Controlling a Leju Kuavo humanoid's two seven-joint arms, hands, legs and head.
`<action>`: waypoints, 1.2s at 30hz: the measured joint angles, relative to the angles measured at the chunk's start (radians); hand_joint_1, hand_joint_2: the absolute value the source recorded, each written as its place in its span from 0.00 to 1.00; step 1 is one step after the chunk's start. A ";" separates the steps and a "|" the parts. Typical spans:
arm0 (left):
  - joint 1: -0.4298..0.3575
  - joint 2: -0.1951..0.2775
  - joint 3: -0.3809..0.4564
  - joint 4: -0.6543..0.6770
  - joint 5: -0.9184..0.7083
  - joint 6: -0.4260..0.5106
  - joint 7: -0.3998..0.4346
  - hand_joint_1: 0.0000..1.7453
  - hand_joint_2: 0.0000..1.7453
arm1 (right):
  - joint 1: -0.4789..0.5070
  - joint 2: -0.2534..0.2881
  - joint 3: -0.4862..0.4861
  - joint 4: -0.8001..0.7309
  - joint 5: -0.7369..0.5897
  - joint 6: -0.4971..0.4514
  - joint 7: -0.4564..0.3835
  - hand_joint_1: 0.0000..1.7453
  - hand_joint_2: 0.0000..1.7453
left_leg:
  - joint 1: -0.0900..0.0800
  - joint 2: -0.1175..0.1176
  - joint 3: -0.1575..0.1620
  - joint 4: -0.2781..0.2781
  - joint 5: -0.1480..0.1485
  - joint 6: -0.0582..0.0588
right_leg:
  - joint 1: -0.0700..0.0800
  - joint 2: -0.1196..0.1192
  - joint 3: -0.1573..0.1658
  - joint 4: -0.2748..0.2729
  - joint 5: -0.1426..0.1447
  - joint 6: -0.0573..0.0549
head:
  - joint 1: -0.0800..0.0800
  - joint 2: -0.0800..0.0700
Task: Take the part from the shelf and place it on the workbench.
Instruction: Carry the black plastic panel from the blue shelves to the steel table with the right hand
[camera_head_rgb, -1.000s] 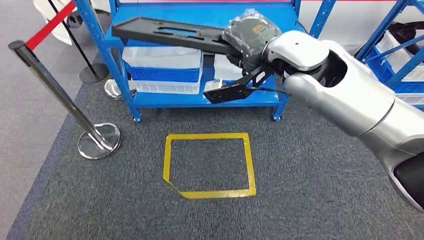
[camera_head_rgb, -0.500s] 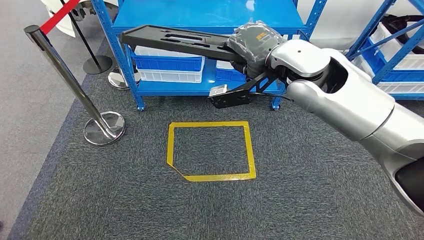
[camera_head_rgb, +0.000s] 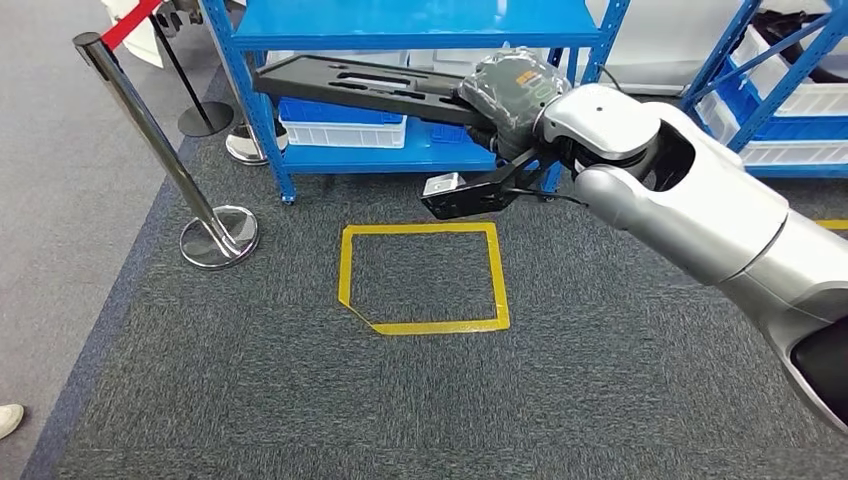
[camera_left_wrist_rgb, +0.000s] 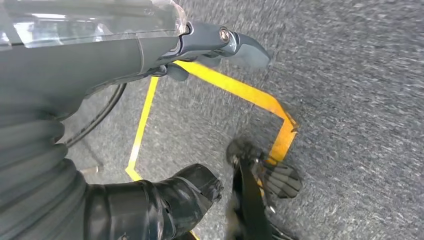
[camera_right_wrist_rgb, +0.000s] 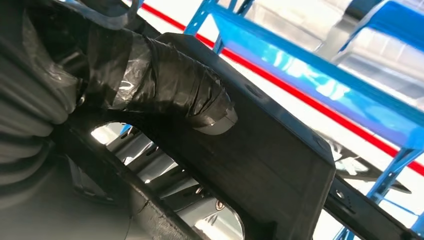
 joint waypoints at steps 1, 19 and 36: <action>0.000 0.000 0.000 0.000 0.000 0.002 0.005 0.00 1.00 | 0.000 0.000 0.000 0.001 0.001 0.000 0.000 1.00 1.00 | -0.003 -0.001 0.021 -0.039 -0.017 0.005 | 0.000 -0.001 -0.006 0.001 0.010 0.005 | 0.000 0.000; 0.004 -0.001 0.001 0.002 0.012 0.000 0.015 0.00 1.00 | 0.004 0.015 0.020 0.023 0.015 0.002 -0.001 1.00 1.00 | -0.001 0.008 -0.170 -0.024 0.132 0.006 | 0.002 0.010 0.145 -0.025 -0.122 -0.001 | 0.001 0.000; 0.003 0.002 0.002 0.004 0.021 -0.010 0.009 0.00 1.00 | -0.005 0.031 0.042 0.036 0.019 0.008 -0.002 1.00 1.00 | 0.000 0.013 -0.018 -0.067 0.032 0.045 | -0.002 0.013 -0.058 0.050 -0.050 0.027 | 0.002 0.000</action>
